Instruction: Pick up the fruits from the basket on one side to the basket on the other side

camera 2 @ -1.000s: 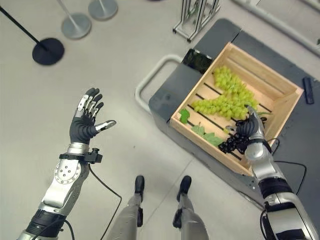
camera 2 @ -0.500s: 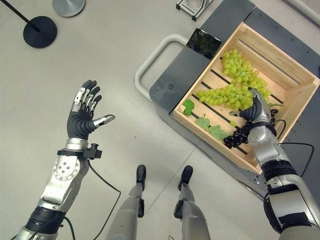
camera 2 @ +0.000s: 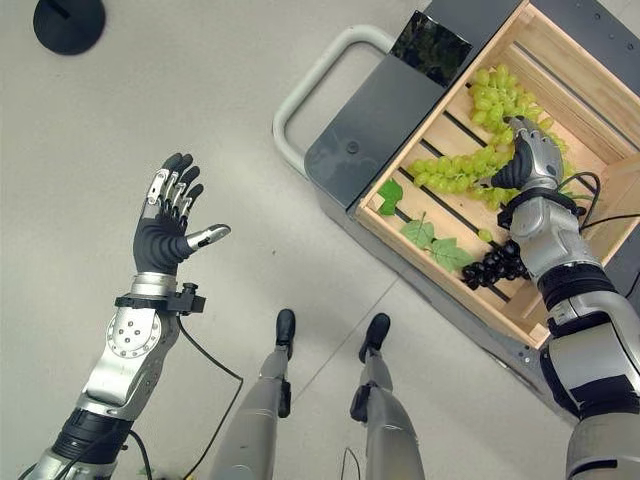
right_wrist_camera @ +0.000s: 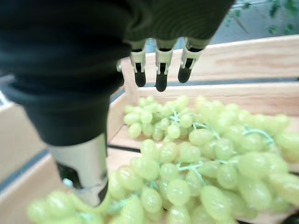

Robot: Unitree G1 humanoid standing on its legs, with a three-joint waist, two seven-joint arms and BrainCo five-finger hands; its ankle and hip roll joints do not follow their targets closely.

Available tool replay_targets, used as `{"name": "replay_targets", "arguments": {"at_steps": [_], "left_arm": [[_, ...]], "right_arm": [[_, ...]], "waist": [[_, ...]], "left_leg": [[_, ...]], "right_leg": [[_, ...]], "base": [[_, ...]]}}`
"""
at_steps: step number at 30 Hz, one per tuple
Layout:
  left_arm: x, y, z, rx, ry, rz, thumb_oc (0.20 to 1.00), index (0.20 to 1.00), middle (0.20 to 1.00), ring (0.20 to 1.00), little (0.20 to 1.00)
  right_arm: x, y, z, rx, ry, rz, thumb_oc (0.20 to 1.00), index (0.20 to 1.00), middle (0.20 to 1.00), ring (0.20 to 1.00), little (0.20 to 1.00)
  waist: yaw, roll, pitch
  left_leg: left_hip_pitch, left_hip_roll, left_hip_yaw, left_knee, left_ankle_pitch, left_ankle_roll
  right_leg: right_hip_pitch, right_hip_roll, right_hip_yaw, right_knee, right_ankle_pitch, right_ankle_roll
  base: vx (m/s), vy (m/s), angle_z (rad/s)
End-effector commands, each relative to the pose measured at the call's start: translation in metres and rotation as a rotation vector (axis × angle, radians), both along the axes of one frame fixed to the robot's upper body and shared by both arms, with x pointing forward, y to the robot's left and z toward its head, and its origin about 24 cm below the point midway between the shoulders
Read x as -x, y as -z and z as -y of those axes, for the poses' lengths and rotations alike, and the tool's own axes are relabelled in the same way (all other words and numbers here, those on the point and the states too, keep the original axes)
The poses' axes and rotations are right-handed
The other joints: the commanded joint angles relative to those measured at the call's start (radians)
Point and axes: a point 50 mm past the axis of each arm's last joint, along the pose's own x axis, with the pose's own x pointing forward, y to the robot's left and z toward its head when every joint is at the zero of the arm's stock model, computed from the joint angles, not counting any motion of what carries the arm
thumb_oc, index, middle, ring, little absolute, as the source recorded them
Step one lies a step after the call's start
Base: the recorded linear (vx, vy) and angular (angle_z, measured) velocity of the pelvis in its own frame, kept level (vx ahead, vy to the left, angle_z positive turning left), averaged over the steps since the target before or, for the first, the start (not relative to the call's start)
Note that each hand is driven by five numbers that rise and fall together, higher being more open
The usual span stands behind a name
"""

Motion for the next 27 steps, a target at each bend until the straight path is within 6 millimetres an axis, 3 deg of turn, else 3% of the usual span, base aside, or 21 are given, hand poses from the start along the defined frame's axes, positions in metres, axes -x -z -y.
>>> {"name": "replay_targets", "arguments": {"at_steps": [1, 8, 19, 27], "left_arm": [[0.024, -0.028, 0.011, -0.004, 0.068, 0.187, 1.0, 1.0, 1.0, 1.0, 1.0], [0.025, -0.029, 0.01, -0.005, 0.06, 0.196, 1.0, 1.0, 1.0, 1.0, 1.0], [0.023, -0.028, 0.015, -0.004, 0.073, 0.184, 1.0, 1.0, 1.0, 1.0, 1.0], [0.023, -0.028, 0.015, 0.011, 0.067, 0.181, 1.0, 1.0, 1.0, 1.0, 1.0]], "right_arm": [[0.006, -0.036, 0.017, 0.185, 0.103, -0.007, 1.0, 1.0, 1.0, 1.0, 1.0], [0.004, -0.028, 0.022, 0.228, 0.135, -0.111, 1.0, 1.0, 1.0, 1.0, 1.0], [0.009, 0.013, 0.042, 0.208, 0.191, -0.34, 1.0, 1.0, 1.0, 1.0, 1.0], [0.013, 0.005, 0.05, 0.202, 0.259, -0.285, 1.0, 1.0, 1.0, 1.0, 1.0]], "waist": [[0.002, -0.002, 0.014], [0.006, -0.002, 0.018], [0.01, 0.004, 0.018], [0.016, 0.019, 0.018]], "left_leg": [[-0.037, 0.0, 0.015, 0.017, 0.05, -0.035], [-0.068, -0.003, 0.007, 0.017, 0.056, -0.035], [-0.101, -0.014, -0.018, 0.027, 0.054, -0.032], [-0.102, -0.018, -0.014, 0.017, 0.057, -0.03]], "right_leg": [[-0.035, -0.04, 0.008, 0.133, -0.053, 0.116], [-0.061, -0.04, 0.004, 0.133, -0.051, 0.118], [-0.072, -0.048, -0.015, 0.136, -0.057, 0.119], [-0.075, -0.049, -0.012, 0.13, -0.055, 0.122]], "base": [[0.0, 0.0, 0.0], [0.0, 0.005, 0.05], [0.0, 0.006, 0.03], [0.01, 0.015, 0.04]]}}
